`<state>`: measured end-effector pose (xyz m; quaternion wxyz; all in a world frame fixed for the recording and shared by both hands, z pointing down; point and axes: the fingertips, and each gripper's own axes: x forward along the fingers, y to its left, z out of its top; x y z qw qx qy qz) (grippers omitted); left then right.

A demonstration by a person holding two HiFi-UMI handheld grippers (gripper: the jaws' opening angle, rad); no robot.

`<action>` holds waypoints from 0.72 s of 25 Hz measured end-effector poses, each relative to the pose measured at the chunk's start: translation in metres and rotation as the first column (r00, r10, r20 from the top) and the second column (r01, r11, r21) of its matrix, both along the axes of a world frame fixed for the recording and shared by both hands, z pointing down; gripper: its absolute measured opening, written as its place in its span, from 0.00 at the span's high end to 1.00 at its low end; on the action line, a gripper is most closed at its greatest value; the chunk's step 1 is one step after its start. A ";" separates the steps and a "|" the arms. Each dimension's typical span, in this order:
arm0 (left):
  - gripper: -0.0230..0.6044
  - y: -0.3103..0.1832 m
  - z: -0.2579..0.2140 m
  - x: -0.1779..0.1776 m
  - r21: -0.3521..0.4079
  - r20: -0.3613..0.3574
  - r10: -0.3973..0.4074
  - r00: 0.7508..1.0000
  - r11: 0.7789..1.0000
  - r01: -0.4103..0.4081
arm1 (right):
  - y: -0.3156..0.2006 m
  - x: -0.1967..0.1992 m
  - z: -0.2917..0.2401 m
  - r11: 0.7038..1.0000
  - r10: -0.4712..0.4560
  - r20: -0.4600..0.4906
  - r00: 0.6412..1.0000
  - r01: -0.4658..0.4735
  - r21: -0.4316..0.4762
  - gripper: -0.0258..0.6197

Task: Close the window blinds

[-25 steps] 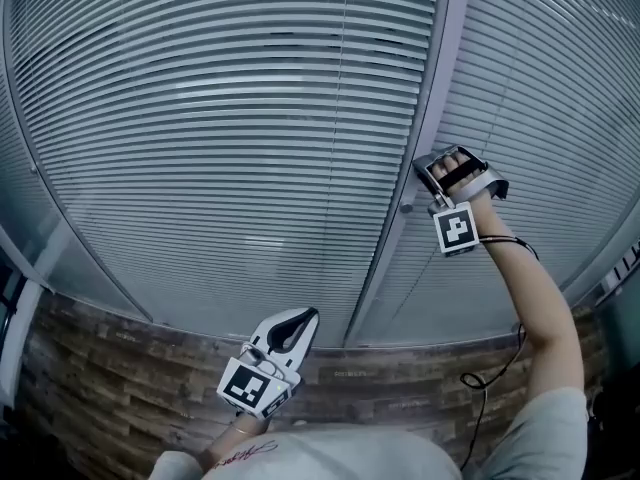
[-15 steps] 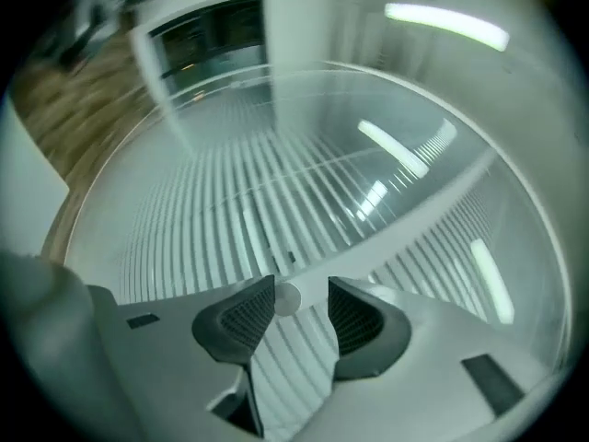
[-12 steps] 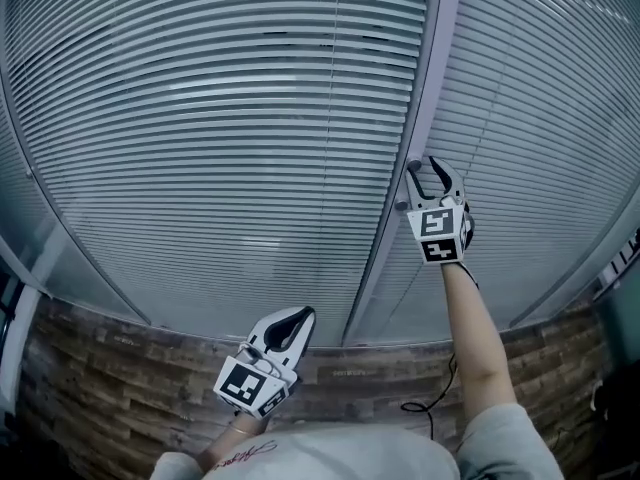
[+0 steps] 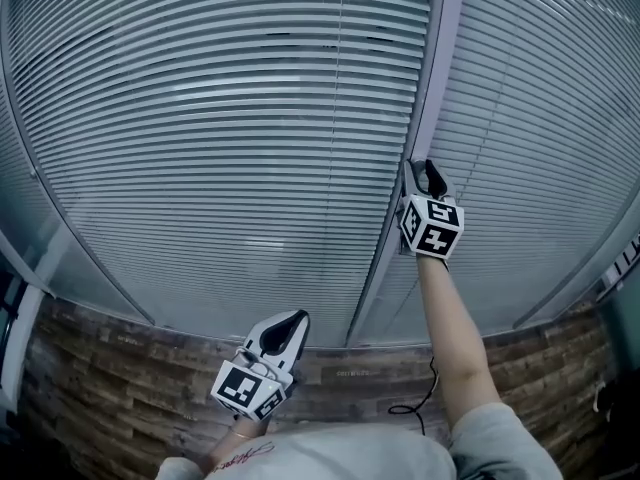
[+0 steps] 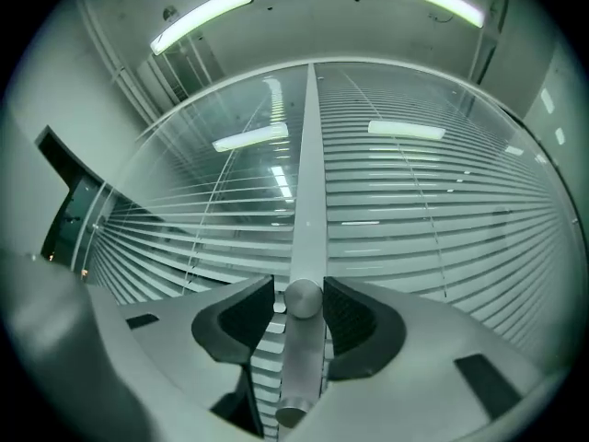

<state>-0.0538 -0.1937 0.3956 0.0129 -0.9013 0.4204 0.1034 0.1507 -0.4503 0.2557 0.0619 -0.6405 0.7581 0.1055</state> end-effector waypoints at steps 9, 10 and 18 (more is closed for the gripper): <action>0.93 0.001 0.003 0.001 -0.016 -0.005 0.011 1.000 1.000 -0.011 | -0.005 0.006 0.000 0.998 0.053 0.040 0.998 -0.054 0.024 0.75; 0.93 0.000 0.003 0.003 -0.020 -0.005 0.016 1.000 1.000 -0.016 | -0.005 0.006 -0.001 0.998 0.058 0.040 0.998 -0.059 0.025 0.75; 0.93 0.001 0.008 0.010 -0.029 -0.010 0.046 0.999 0.999 -0.046 | 0.000 0.000 0.000 0.993 0.103 -0.203 0.974 -0.090 0.076 0.75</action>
